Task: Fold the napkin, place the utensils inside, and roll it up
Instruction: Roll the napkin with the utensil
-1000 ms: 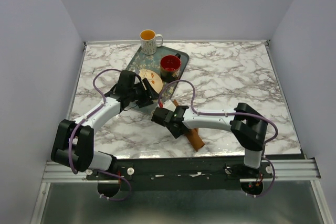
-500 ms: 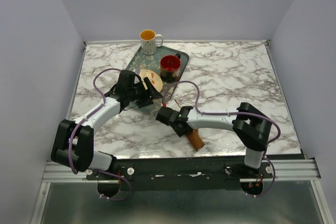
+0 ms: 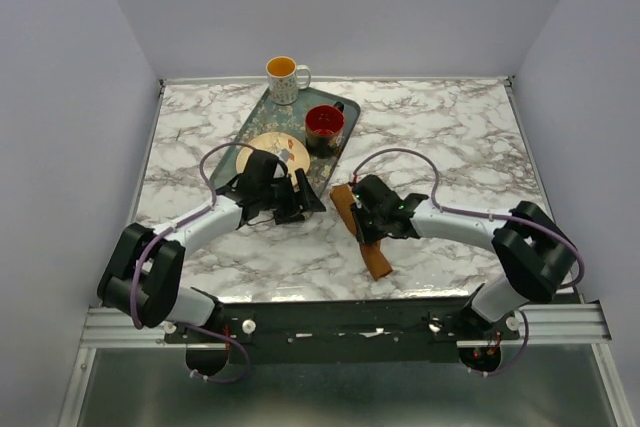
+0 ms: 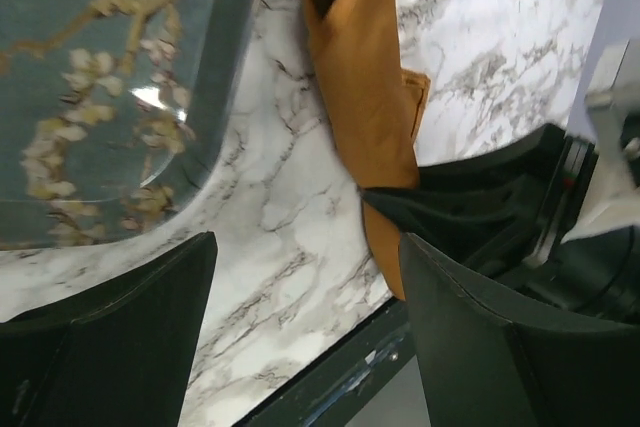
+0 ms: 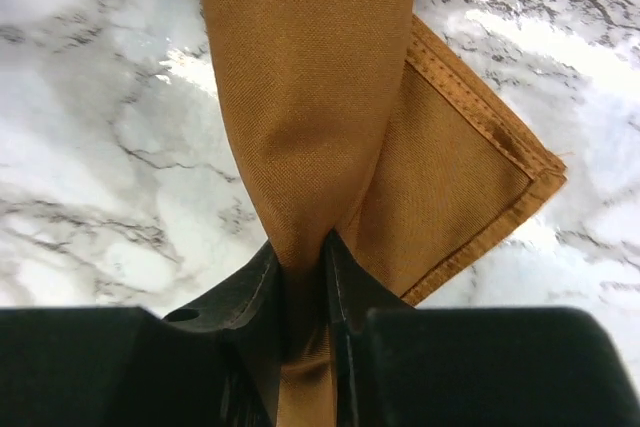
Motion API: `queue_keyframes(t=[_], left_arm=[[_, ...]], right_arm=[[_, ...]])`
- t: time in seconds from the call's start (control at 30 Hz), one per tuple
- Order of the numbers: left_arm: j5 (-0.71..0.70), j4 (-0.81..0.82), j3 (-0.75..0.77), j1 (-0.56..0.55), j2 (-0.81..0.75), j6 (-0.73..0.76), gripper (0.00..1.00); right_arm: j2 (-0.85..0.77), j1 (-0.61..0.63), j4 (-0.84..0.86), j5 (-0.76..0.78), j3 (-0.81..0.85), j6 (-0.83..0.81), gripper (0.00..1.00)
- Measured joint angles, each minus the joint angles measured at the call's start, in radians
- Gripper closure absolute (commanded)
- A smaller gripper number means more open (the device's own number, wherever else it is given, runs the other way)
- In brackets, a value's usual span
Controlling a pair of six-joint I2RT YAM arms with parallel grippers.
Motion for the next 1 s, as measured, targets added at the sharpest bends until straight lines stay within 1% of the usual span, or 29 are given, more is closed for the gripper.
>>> queue_keyframes(t=[0.07,0.1,0.13,0.17,0.23,0.27,0.3,0.43,0.57,0.63,0.67,0.73,0.77,0.83,0.87,0.93,0.97,1.0], left_arm=[[-0.003,0.000,0.007,-0.040,0.016,-0.003,0.22],[-0.010,-0.001,0.021,-0.070,0.037,-0.007,0.23],[-0.011,0.000,0.026,-0.081,0.043,-0.010,0.23],[-0.014,0.000,0.049,-0.112,0.076,-0.018,0.23],[-0.016,0.016,0.095,-0.157,0.144,-0.042,0.22],[-0.016,0.022,0.111,-0.173,0.170,-0.052,0.19],[-0.019,0.028,0.126,-0.186,0.200,-0.066,0.18],[-0.048,0.023,0.167,-0.201,0.261,-0.107,0.18],[-0.093,-0.010,0.240,-0.206,0.319,-0.134,0.20],[-0.116,-0.034,0.277,-0.206,0.345,-0.144,0.25],[-0.132,-0.051,0.297,-0.206,0.360,-0.150,0.31],[-0.146,-0.076,0.326,-0.207,0.381,-0.159,0.37],[-0.154,-0.097,0.347,-0.207,0.395,-0.162,0.44],[-0.166,-0.118,0.376,-0.209,0.421,-0.168,0.49],[-0.173,-0.129,0.386,-0.210,0.430,-0.169,0.54],[-0.187,-0.151,0.397,-0.213,0.440,-0.171,0.59],[-0.195,-0.168,0.404,-0.215,0.444,-0.170,0.66],[-0.198,-0.175,0.409,-0.216,0.446,-0.169,0.70]], right_arm=[[-0.027,-0.057,0.071,-0.095,-0.048,0.001,0.76],[-0.039,-0.096,0.133,-0.180,-0.085,0.001,0.76],[-0.042,-0.116,0.146,-0.201,-0.093,0.003,0.76],[-0.042,-0.148,0.195,-0.280,-0.117,0.003,0.77],[-0.033,-0.210,0.292,-0.414,-0.162,0.011,0.78],[-0.025,-0.229,0.328,-0.467,-0.176,0.013,0.78],[-0.016,-0.243,0.368,-0.517,-0.192,0.019,0.78],[0.015,-0.290,0.491,-0.667,-0.246,0.041,0.78],[0.026,-0.310,0.544,-0.738,-0.277,0.050,0.76],[0.029,-0.322,0.558,-0.764,-0.288,0.054,0.74],[0.031,-0.325,0.563,-0.775,-0.291,0.056,0.73],[0.039,-0.333,0.572,-0.795,-0.291,0.058,0.71],[0.041,-0.334,0.574,-0.800,-0.291,0.060,0.71],[0.042,-0.336,0.576,-0.812,-0.291,0.063,0.68],[0.042,-0.336,0.576,-0.813,-0.291,0.064,0.67],[0.042,-0.336,0.575,-0.816,-0.291,0.064,0.65],[0.042,-0.336,0.573,-0.816,-0.291,0.065,0.64],[0.042,-0.336,0.566,-0.816,-0.288,0.064,0.64]])
